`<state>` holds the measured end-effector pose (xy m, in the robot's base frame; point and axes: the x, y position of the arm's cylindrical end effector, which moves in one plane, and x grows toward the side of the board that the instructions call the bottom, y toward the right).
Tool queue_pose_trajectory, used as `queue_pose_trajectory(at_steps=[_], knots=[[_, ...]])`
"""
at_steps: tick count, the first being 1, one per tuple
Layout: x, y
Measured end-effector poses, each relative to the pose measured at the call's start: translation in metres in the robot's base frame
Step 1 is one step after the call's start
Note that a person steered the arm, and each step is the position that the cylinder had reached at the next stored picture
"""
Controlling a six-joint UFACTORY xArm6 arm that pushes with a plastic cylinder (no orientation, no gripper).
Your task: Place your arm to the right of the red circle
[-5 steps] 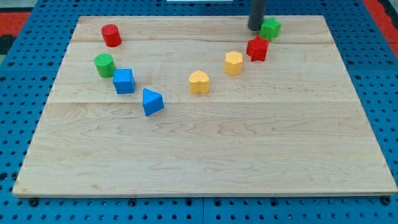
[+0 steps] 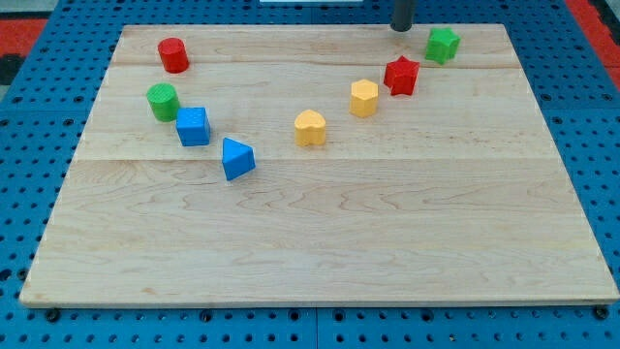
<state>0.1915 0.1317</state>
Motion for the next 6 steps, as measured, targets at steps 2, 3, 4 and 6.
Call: queue_pose_trajectory(at_steps=[2,3,4,6], knots=[[0.000,-0.002],[0.002,-0.028],[0.006,-0.155],[0.094,-0.262]])
